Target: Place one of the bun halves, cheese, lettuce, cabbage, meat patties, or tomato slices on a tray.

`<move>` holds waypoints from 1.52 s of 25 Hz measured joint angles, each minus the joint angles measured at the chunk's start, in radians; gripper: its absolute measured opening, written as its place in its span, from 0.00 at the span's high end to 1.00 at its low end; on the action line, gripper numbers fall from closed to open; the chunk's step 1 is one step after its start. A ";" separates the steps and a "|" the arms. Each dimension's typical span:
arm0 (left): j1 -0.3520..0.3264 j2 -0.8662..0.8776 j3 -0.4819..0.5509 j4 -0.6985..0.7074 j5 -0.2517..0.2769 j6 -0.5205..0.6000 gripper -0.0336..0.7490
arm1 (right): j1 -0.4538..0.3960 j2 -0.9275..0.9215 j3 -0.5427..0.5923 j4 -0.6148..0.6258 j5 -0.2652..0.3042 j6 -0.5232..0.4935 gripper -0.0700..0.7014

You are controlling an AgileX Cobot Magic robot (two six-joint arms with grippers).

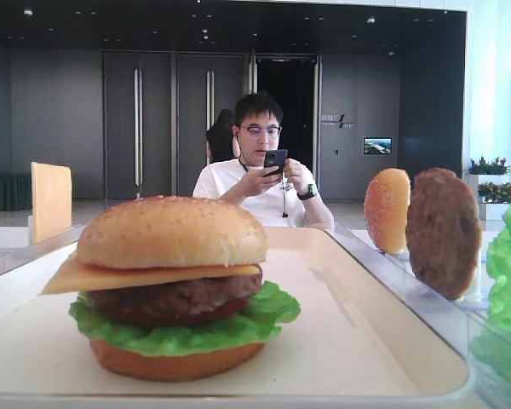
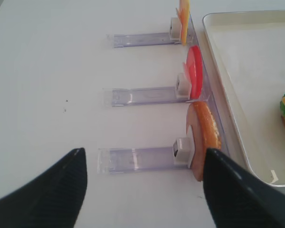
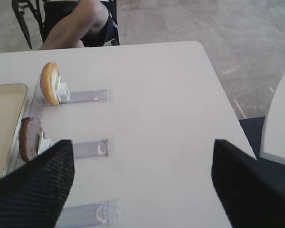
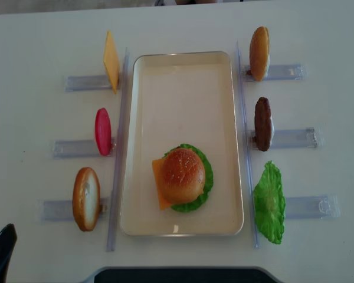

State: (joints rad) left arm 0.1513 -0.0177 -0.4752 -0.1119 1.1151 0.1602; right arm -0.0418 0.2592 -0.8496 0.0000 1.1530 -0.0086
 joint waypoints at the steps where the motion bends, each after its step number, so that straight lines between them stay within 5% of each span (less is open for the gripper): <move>1: 0.000 0.000 0.000 0.000 0.000 0.000 0.22 | 0.000 -0.013 0.014 0.000 0.002 0.000 0.15; 14: 0.000 0.000 0.000 0.000 0.000 0.000 0.22 | 0.000 -0.255 0.125 0.000 0.018 -0.010 0.15; 30: 0.000 0.000 0.000 0.000 0.000 0.000 0.22 | 0.023 -0.267 0.230 0.020 0.052 -0.010 0.15; 38: 0.000 0.000 0.000 0.000 0.000 0.000 0.22 | 0.023 -0.267 0.351 0.023 0.002 -0.025 0.15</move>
State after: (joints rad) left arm 0.1513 -0.0177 -0.4752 -0.1119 1.1151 0.1602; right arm -0.0192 -0.0078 -0.4983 0.0232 1.1554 -0.0339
